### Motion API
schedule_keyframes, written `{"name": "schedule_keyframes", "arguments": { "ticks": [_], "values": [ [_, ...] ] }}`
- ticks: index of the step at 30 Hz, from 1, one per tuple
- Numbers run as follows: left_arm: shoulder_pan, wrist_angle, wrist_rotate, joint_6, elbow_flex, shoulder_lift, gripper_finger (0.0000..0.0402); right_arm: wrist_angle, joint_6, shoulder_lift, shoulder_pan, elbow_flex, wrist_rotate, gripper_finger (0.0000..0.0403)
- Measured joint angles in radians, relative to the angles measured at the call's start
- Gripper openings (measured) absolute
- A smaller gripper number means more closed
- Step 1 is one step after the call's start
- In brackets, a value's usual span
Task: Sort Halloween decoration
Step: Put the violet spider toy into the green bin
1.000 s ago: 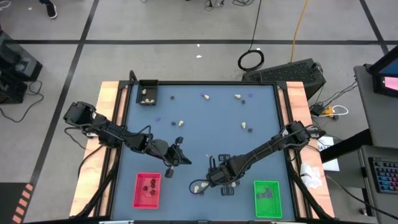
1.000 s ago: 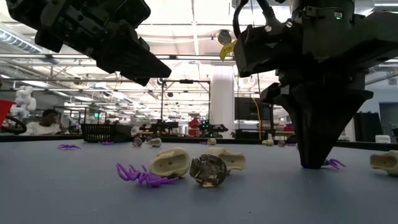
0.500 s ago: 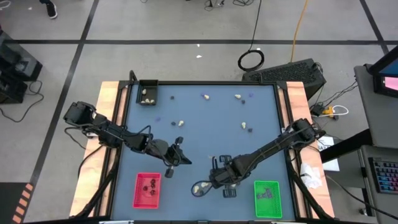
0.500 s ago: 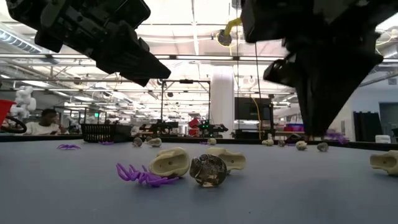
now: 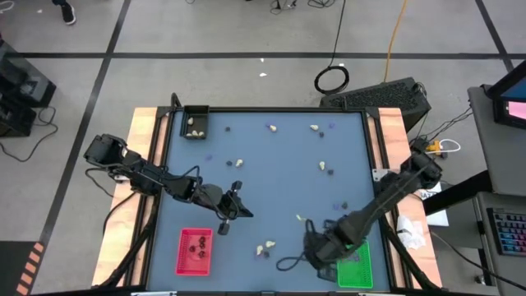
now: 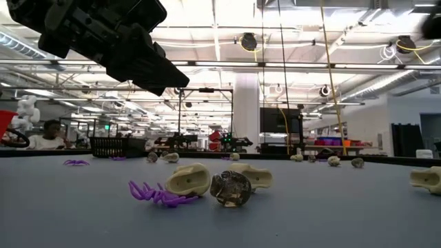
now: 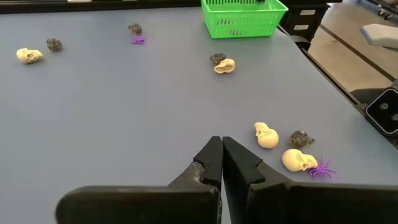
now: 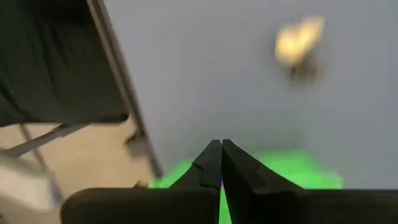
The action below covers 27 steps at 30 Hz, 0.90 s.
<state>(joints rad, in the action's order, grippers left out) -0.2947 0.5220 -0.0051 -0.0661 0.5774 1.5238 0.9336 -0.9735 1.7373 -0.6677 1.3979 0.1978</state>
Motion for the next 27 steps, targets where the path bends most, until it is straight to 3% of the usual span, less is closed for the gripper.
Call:
{"name": "schedule_keyframes", "arguments": {
  "ticks": [4, 9, 18, 23, 27],
  "values": [
    [0.000, 0.000, 0.000, -0.005, 0.000, 0.000, 0.0006, 0.101, -0.155, -0.010, -0.077, -0.002, 0.018, 0.0000],
    [0.000, 0.000, 0.000, -0.006, 0.000, 0.000, 0.0006, 0.104, -0.219, -0.009, -0.145, -0.094, 0.029, 0.0000],
    [0.000, 0.000, 0.000, -0.007, 0.000, 0.000, 0.0006, -0.107, -0.210, -0.009, -0.164, -0.332, 0.042, 0.0000],
    [0.000, -0.006, 0.000, -0.012, 0.003, 0.000, 0.0006, -0.072, -0.211, -0.009, -0.164, -0.328, 0.040, 0.0007],
    [0.000, -0.101, 0.001, -0.052, 0.041, 0.000, 0.0006, 0.002, -0.211, -0.009, -0.164, -0.266, 0.041, 0.0047]
  ]
}}
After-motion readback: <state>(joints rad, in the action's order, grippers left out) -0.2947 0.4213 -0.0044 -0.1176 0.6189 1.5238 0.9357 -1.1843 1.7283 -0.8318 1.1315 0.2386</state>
